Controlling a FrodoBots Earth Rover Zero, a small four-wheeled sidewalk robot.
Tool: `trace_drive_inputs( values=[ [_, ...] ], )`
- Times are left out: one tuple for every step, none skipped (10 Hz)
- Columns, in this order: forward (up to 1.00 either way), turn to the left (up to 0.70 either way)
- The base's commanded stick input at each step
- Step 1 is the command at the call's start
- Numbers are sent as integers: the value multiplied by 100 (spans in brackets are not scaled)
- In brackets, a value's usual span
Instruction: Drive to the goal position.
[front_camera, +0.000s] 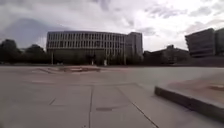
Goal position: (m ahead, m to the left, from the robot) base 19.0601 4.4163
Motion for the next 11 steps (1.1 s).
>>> trace_drive_inputs(
  values=[
    [100,-27],
    [100,-27],
    [100,-27],
    [100,-21],
    [100,-1],
    [100,0],
    [100,0],
    [100,0],
    [100,0],
    [100,0],
    [100,0]
  ],
)
